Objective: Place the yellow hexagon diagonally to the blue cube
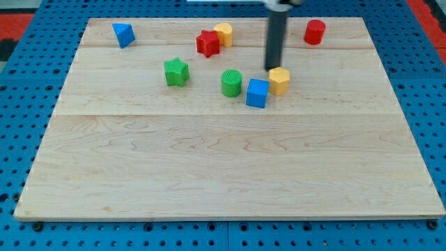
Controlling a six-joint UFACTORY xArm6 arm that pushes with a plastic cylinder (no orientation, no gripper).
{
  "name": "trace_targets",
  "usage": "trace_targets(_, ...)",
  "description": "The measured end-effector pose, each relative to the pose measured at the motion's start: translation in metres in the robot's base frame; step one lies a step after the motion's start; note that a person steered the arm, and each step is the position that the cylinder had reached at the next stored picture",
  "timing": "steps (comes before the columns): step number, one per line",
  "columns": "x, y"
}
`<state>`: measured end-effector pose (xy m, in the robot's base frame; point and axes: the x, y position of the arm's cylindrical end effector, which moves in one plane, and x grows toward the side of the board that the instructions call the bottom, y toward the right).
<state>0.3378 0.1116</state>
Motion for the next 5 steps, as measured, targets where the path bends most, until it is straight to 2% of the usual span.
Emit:
trace_targets(1, 0.071, 0.006)
trace_targets(2, 0.080, -0.048)
trace_targets(3, 0.077, -0.010)
trace_targets(4, 0.055, -0.008)
trace_targets(5, 0.054, -0.095)
